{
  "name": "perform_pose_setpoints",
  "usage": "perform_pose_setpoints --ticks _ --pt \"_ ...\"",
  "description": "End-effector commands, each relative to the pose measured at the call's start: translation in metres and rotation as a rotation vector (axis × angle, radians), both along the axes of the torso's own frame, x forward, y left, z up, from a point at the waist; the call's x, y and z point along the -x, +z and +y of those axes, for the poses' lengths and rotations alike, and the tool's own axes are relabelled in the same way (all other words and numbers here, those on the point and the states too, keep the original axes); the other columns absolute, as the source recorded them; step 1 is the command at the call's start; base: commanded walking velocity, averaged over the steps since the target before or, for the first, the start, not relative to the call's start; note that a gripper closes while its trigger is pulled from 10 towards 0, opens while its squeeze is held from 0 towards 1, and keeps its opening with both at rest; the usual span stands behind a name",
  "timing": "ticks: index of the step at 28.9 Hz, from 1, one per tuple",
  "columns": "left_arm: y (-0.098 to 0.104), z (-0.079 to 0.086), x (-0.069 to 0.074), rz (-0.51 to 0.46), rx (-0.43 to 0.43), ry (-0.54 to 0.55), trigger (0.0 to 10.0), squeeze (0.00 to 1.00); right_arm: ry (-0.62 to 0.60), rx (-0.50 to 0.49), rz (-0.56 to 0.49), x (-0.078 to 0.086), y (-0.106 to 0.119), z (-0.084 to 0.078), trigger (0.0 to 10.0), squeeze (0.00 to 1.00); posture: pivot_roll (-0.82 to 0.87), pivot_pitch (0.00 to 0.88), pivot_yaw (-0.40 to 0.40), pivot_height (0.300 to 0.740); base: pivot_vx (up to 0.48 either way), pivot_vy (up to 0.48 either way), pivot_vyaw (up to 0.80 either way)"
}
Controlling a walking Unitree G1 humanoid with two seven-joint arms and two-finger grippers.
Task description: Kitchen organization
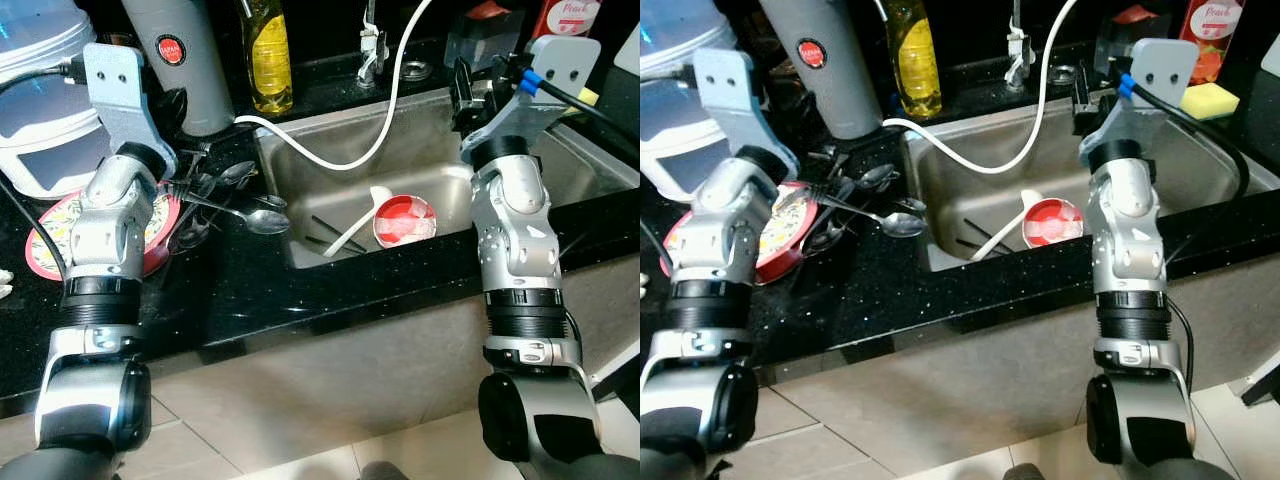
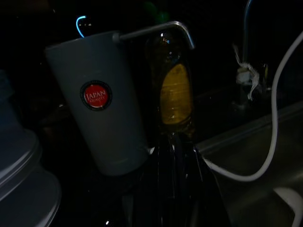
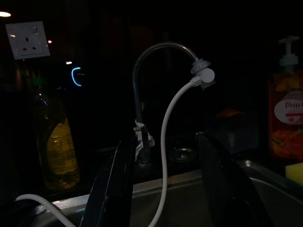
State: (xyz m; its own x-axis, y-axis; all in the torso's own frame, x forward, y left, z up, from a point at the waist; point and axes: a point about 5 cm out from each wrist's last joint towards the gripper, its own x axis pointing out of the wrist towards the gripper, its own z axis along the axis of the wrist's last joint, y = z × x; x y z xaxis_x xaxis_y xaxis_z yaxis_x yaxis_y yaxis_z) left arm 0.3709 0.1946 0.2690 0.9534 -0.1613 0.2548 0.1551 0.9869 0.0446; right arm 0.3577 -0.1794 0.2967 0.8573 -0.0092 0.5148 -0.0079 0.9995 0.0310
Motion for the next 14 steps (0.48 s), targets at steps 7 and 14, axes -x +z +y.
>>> perform_pose_setpoints --ticks 7,14 --pt "-0.041 0.033 0.0 0.197 -0.015 0.236 10.0 1.0 0.009 -0.009 -0.005 0.0 0.001 0.001 10.0 0.0 -0.12 0.009 0.086 0.74 0.0 0.0 0.0" --pt "-0.066 0.025 0.003 0.386 0.088 0.137 10.0 0.0 0.012 -0.011 -0.004 -0.001 0.001 0.002 10.0 0.0 -0.12 0.007 0.083 0.74 0.0 0.0 0.0"
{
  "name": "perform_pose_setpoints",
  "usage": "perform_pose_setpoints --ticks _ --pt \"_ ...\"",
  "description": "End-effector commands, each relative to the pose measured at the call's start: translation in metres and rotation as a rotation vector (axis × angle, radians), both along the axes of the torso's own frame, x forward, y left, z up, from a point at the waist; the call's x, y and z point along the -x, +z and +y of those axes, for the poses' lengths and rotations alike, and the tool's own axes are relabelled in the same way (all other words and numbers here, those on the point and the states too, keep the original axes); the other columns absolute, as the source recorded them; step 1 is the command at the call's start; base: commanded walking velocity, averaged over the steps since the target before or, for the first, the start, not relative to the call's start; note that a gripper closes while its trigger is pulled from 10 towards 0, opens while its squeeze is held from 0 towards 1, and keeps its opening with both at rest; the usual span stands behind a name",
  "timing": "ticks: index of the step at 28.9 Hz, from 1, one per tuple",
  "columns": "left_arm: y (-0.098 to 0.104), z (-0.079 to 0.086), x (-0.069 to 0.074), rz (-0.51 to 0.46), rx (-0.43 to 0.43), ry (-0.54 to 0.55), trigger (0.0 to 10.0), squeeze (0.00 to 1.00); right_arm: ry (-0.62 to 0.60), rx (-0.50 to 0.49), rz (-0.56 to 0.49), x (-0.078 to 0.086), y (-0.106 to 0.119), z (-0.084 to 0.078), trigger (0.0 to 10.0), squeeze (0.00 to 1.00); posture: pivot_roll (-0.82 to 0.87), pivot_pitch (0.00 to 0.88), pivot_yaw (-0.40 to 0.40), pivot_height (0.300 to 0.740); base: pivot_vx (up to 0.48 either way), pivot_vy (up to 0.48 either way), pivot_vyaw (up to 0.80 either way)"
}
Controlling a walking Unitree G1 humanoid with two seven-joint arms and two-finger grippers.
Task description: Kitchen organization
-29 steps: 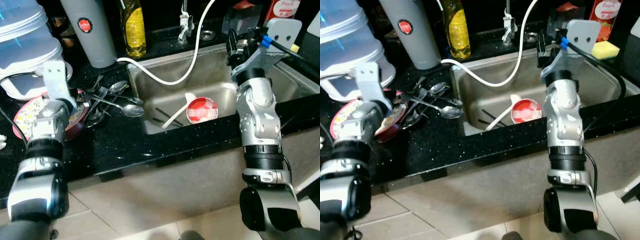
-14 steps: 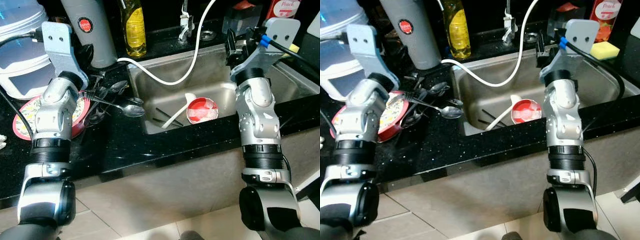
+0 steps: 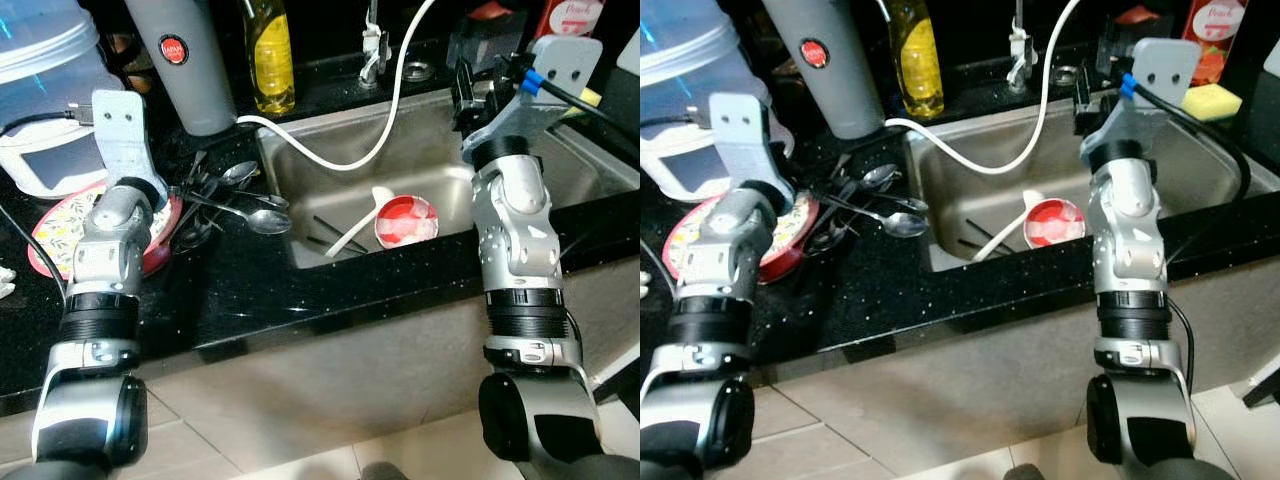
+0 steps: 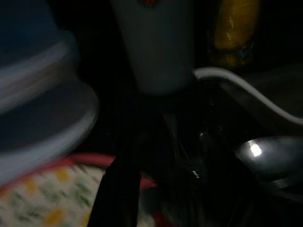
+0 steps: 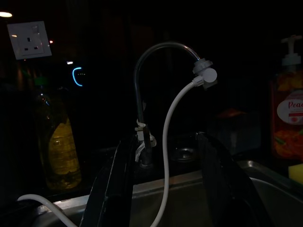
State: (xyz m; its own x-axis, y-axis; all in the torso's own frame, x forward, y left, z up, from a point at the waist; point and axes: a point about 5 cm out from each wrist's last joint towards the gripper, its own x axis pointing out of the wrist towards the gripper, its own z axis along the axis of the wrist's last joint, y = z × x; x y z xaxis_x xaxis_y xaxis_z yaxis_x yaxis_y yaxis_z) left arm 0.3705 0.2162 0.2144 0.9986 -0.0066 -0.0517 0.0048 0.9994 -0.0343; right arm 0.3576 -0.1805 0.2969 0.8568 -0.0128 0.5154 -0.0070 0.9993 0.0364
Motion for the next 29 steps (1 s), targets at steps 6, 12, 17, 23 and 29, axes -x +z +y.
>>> perform_pose_setpoints --ticks 6,12,17,23,29 --pt "-0.032 0.004 0.0 0.198 0.071 0.007 10.0 0.0 0.015 -0.006 -0.003 -0.001 0.001 0.004 10.0 0.0 -0.12 0.009 0.083 0.74 0.0 0.0 0.0" --pt "-0.041 0.01 0.001 0.256 0.037 0.046 10.0 0.0 0.01 -0.005 -0.004 0.0 0.001 0.003 10.0 0.0 -0.13 0.01 0.088 0.74 0.0 0.0 0.0" --pt "-0.048 0.01 0.003 0.287 0.048 0.039 0.0 0.0 0.003 -0.006 -0.003 0.0 0.001 0.001 10.0 0.0 -0.13 0.012 0.087 0.74 0.0 0.0 0.0" --pt "-0.048 0.01 0.003 0.285 0.052 0.044 0.0 0.0 0.003 -0.006 -0.004 0.0 0.001 0.001 10.0 0.0 -0.13 0.01 0.085 0.74 0.0 0.0 0.0" --pt "-0.037 0.014 0.001 0.21 -0.017 0.075 0.0 0.0 0.007 -0.007 -0.004 0.0 0.001 0.002 10.0 0.0 -0.13 0.009 0.084 0.74 0.0 0.0 0.0"
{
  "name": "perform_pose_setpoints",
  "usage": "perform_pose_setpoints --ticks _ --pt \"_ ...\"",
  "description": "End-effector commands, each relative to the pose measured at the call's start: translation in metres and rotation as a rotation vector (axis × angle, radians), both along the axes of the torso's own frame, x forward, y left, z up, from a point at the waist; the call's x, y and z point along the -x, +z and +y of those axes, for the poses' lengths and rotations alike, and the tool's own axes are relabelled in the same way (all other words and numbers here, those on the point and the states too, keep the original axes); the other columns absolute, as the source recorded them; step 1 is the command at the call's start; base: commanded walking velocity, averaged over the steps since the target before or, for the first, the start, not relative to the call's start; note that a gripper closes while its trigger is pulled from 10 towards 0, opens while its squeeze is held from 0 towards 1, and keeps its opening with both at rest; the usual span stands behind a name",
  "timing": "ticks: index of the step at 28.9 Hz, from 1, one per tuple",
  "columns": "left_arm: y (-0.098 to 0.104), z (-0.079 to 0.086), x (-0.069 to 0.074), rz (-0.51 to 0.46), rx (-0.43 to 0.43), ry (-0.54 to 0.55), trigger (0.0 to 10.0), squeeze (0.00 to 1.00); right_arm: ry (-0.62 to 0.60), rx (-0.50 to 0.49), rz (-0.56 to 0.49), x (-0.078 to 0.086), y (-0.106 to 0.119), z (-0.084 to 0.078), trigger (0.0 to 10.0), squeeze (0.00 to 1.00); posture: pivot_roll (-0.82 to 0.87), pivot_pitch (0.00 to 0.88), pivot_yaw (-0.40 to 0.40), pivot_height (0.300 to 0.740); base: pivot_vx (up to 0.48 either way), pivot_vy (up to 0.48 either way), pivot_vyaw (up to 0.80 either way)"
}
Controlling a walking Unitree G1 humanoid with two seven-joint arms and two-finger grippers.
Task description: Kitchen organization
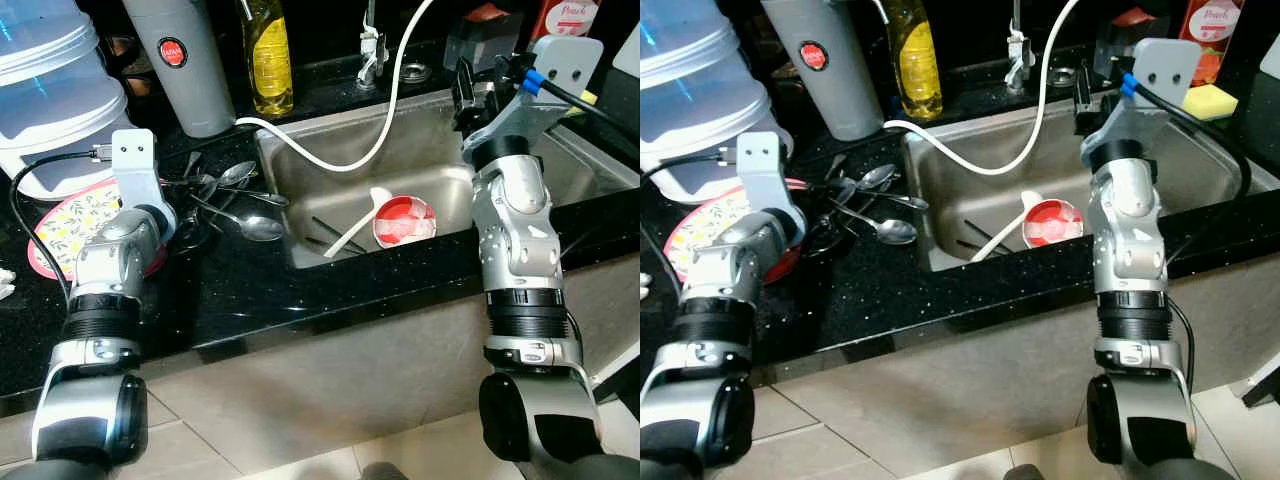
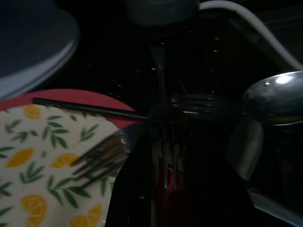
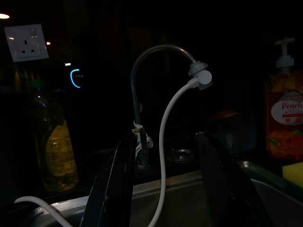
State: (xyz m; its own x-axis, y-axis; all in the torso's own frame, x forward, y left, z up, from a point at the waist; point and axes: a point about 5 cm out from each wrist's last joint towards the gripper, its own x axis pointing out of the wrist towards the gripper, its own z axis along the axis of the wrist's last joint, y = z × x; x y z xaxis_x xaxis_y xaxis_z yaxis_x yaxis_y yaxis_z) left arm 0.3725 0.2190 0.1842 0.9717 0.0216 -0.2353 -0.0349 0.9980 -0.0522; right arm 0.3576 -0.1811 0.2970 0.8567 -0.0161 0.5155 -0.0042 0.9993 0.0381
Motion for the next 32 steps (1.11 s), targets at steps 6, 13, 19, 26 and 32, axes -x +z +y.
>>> perform_pose_setpoints --ticks 6,13,19,26,32 --pt "0.04 0.002 0.002 -0.285 -0.165 0.021 10.0 0.0 0.01 -0.004 -0.004 -0.001 0.002 0.002 10.0 0.0 -0.13 0.007 0.08 0.74 0.0 0.0 0.0" --pt "0.083 -0.018 0.013 -0.544 -0.137 -0.074 10.0 0.0 0.016 -0.005 -0.006 -0.001 0.002 0.003 10.0 0.0 -0.12 0.008 0.08 0.74 0.0 0.0 0.0" --pt "0.098 -0.054 0.037 -0.667 0.055 -0.407 10.0 0.0 0.036 -0.011 -0.008 0.0 0.003 0.005 10.0 0.0 -0.13 0.008 0.08 0.74 0.0 0.0 0.0" --pt "0.098 -0.076 0.069 -0.697 0.204 -0.767 10.0 0.0 0.603 -0.24 0.036 0.016 0.011 0.037 10.0 0.0 -0.13 0.001 0.077 0.74 0.0 0.0 0.0" --pt "0.093 -0.083 0.088 -0.691 0.229 -0.917 10.0 0.0 0.894 -0.316 0.033 0.034 0.015 0.049 10.0 0.0 -0.13 0.0 0.076 0.74 0.0 0.0 0.0"
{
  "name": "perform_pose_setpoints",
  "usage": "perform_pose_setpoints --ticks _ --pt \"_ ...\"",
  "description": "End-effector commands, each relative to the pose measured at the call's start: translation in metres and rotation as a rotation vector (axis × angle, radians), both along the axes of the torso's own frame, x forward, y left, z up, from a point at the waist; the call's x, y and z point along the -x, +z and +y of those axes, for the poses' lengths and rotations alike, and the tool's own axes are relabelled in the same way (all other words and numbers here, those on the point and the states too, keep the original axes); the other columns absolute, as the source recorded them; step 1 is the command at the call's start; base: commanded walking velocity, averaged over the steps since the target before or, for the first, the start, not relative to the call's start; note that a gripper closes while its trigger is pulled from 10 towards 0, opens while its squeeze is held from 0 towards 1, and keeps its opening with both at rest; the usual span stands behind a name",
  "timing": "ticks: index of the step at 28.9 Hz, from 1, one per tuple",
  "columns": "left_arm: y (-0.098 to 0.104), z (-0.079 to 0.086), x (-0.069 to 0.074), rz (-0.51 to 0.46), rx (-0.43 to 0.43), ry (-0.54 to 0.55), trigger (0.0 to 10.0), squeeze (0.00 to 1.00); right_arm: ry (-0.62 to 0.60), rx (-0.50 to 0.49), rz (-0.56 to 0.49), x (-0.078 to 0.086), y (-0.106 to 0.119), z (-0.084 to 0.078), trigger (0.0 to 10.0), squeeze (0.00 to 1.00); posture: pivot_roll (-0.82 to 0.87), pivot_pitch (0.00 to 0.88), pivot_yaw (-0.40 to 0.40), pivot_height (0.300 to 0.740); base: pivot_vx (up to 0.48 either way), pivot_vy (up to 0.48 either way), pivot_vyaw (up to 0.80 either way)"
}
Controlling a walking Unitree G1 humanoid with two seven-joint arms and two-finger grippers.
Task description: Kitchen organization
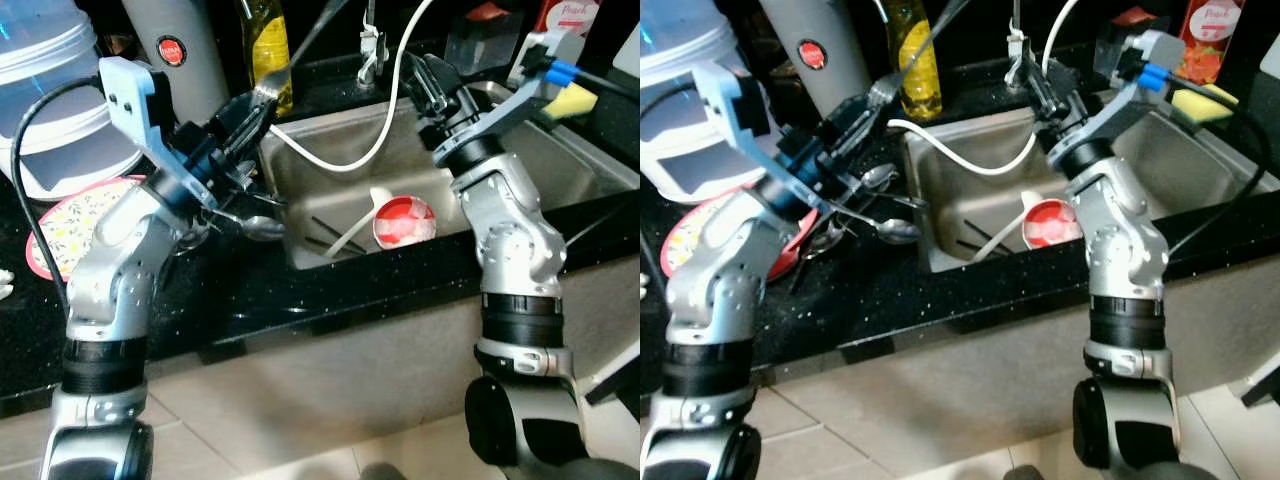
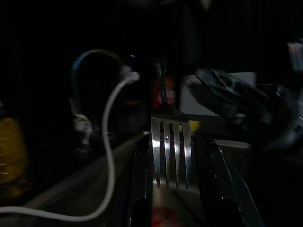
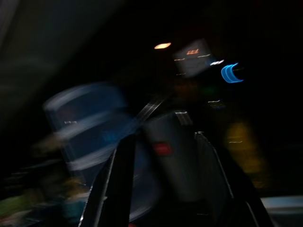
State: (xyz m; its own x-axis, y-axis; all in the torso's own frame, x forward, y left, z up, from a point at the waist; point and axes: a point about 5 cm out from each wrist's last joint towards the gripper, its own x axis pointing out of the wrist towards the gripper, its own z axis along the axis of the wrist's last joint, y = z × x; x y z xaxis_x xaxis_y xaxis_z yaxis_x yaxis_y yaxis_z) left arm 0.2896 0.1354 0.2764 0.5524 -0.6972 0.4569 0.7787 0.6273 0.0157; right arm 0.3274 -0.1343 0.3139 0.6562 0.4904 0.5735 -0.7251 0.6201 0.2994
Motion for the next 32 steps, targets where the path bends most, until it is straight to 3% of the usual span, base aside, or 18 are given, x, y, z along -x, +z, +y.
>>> perform_pose_setpoints --ticks 1,7,15,18,32 --pt "0.001 0.0 0.005 -0.009 -0.028 -0.034 10.0 0.0 0.06 -0.019 0.012 0.003 -0.002 0.002 10.0 0.0 -0.13 0.0 0.076 0.74 0.0 0.0 0.0" --pt "-0.004 -0.011 0.019 0.002 -0.042 -0.132 10.0 0.0 0.221 -0.095 0.045 0.011 0.0 0.004 10.0 0.0 -0.13 0.0 0.068 0.74 0.0 0.0 0.0" --pt "-0.006 -0.011 0.018 0.02 -0.029 -0.126 10.0 0.0 0.251 -0.095 0.072 0.012 0.0 0.002 10.0 0.0 -0.13 0.0 0.063 0.74 0.0 0.0 0.0" --pt "0.004 -0.004 0.012 0.014 0.041 -0.075 10.0 0.0 0.261 -0.097 0.078 0.014 -0.001 0.001 10.0 0.0 -0.13 0.0 0.062 0.74 0.0 0.0 0.0" --pt "-0.004 -0.011 0.018 0.03 -0.022 -0.116 10.0 0.0 0.293 -0.095 0.082 0.017 0.0 0.004 10.0 0.0 -0.12 0.0 0.059 0.74 0.0 0.0 0.0"
